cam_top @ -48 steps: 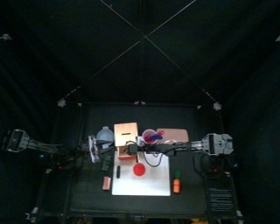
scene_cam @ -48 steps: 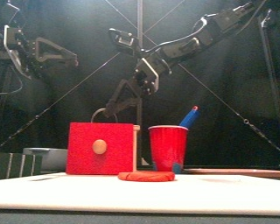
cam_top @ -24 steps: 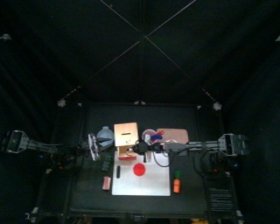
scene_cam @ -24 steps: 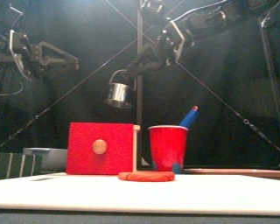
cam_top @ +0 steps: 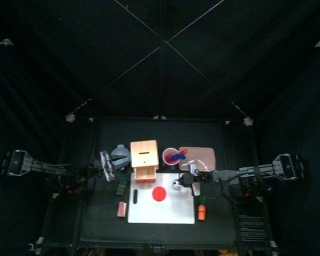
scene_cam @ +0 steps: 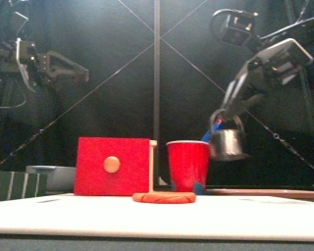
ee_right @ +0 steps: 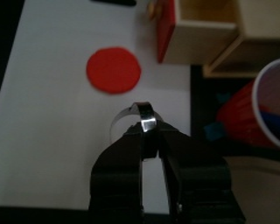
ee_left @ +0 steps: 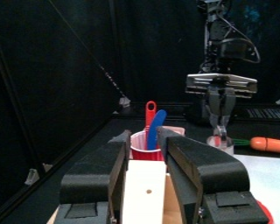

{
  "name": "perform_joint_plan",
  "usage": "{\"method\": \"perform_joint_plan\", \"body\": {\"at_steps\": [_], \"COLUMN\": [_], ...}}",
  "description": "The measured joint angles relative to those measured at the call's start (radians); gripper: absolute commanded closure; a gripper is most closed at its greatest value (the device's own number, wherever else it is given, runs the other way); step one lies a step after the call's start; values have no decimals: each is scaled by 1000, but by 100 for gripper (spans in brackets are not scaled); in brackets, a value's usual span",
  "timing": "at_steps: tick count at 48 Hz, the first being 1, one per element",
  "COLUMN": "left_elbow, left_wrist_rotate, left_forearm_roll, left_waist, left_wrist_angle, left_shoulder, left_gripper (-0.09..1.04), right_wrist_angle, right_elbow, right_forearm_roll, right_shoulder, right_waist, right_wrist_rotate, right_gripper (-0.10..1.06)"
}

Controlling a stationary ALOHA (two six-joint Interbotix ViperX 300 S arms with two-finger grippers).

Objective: Get the cutter from the drawer then cut the dough then place the extra dough in the bowl
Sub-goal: Place the cutter on the board

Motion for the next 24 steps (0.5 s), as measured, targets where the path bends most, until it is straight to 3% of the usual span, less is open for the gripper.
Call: {"method": "perform_joint_plan", "body": {"at_steps": [13, 24], "left_elbow": [-46, -52], "left_wrist_rotate": [0, 3], "left_forearm_roll": [-2, -9], "left_waist": [31, 77], "left_wrist_angle": [54, 63], "left_shoulder": [34, 69], "left_gripper": [22, 21], "right_wrist_angle": [-6, -8], "right_elbow": [5, 5], "right_forearm_roll": [-40, -32], "right_shoulder": [43, 54], "right_waist": [-2, -2], "right_wrist_rotate": [2, 3], "right_gripper": [52, 34]}}
